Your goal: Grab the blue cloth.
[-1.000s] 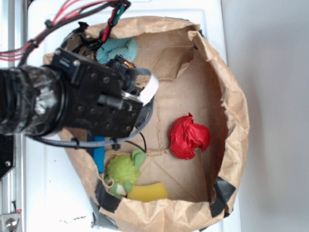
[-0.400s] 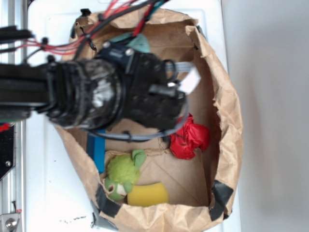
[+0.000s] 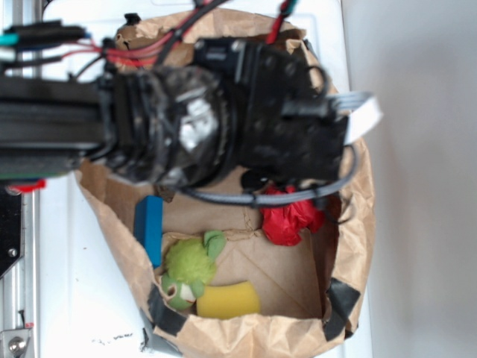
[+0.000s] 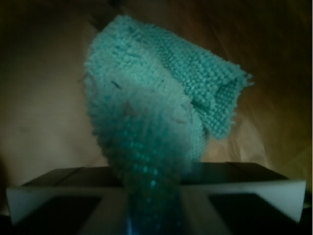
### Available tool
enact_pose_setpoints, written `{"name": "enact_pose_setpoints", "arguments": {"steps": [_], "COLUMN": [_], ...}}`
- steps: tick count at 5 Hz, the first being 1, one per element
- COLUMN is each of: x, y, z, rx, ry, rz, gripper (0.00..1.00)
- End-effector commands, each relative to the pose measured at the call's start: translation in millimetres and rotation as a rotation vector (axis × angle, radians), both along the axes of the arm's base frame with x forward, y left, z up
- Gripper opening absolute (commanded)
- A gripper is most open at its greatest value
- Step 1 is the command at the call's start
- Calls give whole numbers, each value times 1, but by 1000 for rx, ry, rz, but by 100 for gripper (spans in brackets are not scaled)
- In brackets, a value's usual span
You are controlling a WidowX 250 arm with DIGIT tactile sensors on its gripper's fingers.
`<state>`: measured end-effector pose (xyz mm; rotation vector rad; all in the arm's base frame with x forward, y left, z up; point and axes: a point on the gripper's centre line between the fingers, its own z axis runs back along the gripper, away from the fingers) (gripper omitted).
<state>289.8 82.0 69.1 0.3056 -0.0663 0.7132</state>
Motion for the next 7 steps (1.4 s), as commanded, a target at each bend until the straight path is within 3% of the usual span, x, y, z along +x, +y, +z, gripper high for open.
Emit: {"name": "enact_pose_setpoints", "arguments": {"steps": [1,3,7], "x": [14,-12,-52], "y": [4,1,-20], "z": [64,82,94], "rx": [-157,-215,-231], "ry": [4,8,-54], "rz": [-194,-280,-487], "gripper": [0,0,0]}}
